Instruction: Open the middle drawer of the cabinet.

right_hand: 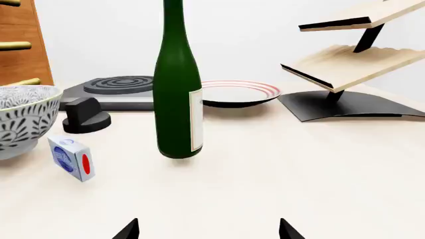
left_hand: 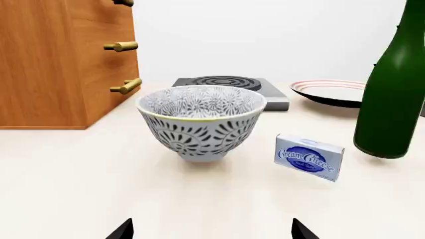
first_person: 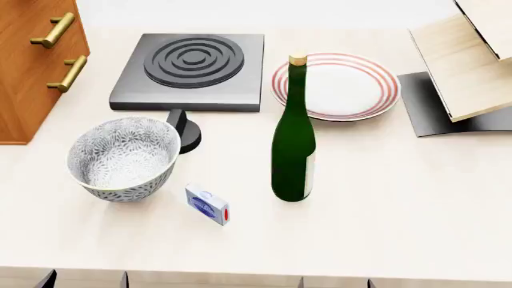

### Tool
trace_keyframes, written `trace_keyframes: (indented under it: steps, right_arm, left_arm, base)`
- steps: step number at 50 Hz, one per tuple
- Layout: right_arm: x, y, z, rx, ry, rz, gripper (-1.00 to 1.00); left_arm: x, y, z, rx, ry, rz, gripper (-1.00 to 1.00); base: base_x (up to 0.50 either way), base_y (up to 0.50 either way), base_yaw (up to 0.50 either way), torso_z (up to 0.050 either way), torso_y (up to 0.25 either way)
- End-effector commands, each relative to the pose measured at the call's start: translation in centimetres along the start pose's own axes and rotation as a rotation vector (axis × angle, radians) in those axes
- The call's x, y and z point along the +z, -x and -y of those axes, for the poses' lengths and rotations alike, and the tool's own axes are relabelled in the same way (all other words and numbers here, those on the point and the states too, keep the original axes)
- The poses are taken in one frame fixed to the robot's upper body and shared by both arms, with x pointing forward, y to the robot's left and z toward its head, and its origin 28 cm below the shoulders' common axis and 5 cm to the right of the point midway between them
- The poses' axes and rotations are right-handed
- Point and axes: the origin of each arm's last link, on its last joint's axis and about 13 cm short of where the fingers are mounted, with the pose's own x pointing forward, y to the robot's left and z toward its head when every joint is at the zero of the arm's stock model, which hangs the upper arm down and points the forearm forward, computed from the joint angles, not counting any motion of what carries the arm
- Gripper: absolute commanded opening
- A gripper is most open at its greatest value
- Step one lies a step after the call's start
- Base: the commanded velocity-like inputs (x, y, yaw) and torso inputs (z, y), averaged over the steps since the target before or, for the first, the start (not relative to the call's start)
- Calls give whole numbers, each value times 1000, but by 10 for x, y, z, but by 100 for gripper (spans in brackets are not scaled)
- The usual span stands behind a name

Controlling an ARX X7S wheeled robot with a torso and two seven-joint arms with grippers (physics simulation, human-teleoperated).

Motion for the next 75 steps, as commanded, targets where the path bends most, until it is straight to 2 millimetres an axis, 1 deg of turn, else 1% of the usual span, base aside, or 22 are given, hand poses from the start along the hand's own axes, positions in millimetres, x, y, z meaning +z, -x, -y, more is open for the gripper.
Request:
trace_keyframes:
  steps: [1, 2, 6, 25, 31, 32, 33, 34, 35, 36, 37, 41, 42, 43, 44, 46, 49, 53, 60, 67, 72, 75]
  right_arm:
    - [1, 3, 2, -21, -4, 6, 100]
    - [1, 2, 3, -24, -7, 6, 100]
    - [1, 0, 0, -17, 4, -1, 100]
    - [4, 0, 1, -18, -1, 8, 100]
    - [4, -1, 1, -21, 1, 15, 100]
    - [28, -3, 13, -78, 152, 35, 100]
    - [50, -1, 6, -58, 131, 31, 100]
    - [79, 1, 7, -73, 136, 110, 100]
    - [109, 8, 6, -81, 128, 256, 100]
    - [131, 16, 6, -89, 124, 359, 100]
    - [144, 17, 7, -91, 120, 392, 100]
    - [159, 19, 5, -84, 135, 431, 100]
    - [166, 19, 3, -76, 140, 450, 100]
    - [169, 19, 3, -76, 144, 458, 100]
    - [176, 21, 1, -67, 147, 490, 100]
    - [181, 22, 0, -68, 151, 493, 100]
    - [193, 27, -3, -65, 161, 548, 100]
    - [203, 32, -5, -65, 180, 604, 100]
    - [203, 37, -5, -74, 190, 671, 100]
    - [205, 42, -7, -59, 207, 749, 100]
    - [206, 49, -8, -39, 212, 846, 100]
    - [205, 49, -7, -39, 202, 837, 100]
  left_arm:
    - [0, 3, 1, -4, 0, 11, 100]
    - [0, 4, 2, -8, -21, 23, 100]
    - [0, 2, -1, -1, 0, 9, 100]
    - [1, 3, 0, -26, 16, 4, 100]
    - [1, 0, -1, -2, 17, 1, 100]
    - [22, 1, -17, 60, -3, -4, 100]
    - [50, 1, -9, 22, 23, 93, 100]
    - [82, 2, -8, 20, 23, 217, 100]
    - [112, 10, -7, 13, 21, 353, 100]
    - [129, 16, -6, 12, 19, 434, 100]
    - [142, 17, -5, 12, 20, 475, 100]
    - [160, 19, -4, 14, 34, 527, 100]
    - [168, 20, -4, 18, 37, 551, 100]
    - [172, 20, -4, 20, 39, 559, 100]
    - [181, 22, -3, 12, 59, 589, 100]
    - [189, 24, -3, 12, 68, 619, 100]
    - [201, 31, -1, -5, 91, 655, 100]
    - [210, 37, -1, -19, 93, 712, 100]
    - [222, 55, -3, -32, 88, 756, 100]
    - [223, 57, -4, -17, 92, 764, 100]
    - [226, 62, -5, -24, 102, 791, 100]
    - [227, 63, -5, -25, 102, 801, 100]
  base:
    - [0, 0, 0, 0, 0]
    - [0, 0, 0, 0, 0]
    - [0, 0, 0, 0, 0]
    - [0, 0, 0, 0, 0]
    - [0, 0, 0, 0, 0]
    - [0, 0, 0, 0, 0]
    - [0, 0, 0, 0, 0]
    - [0, 0, 0, 0, 0]
    - [0, 0, 0, 0, 0]
    - [0, 0, 0, 0, 0]
    - [0, 0, 0, 0, 0]
    - [0, 0, 0, 0, 0]
    - [0, 0, 0, 0, 0]
    - [0, 0, 0, 0, 0]
    - [0, 0, 0, 0, 0]
    - [0, 0, 0, 0, 0]
    - [0, 0, 0, 0, 0]
    - [0, 0, 0, 0, 0]
    - [0, 0, 0, 0, 0]
    - [0, 0, 0, 0, 0]
    - [0, 0, 0, 0, 0]
    - [0, 0, 0, 0, 0]
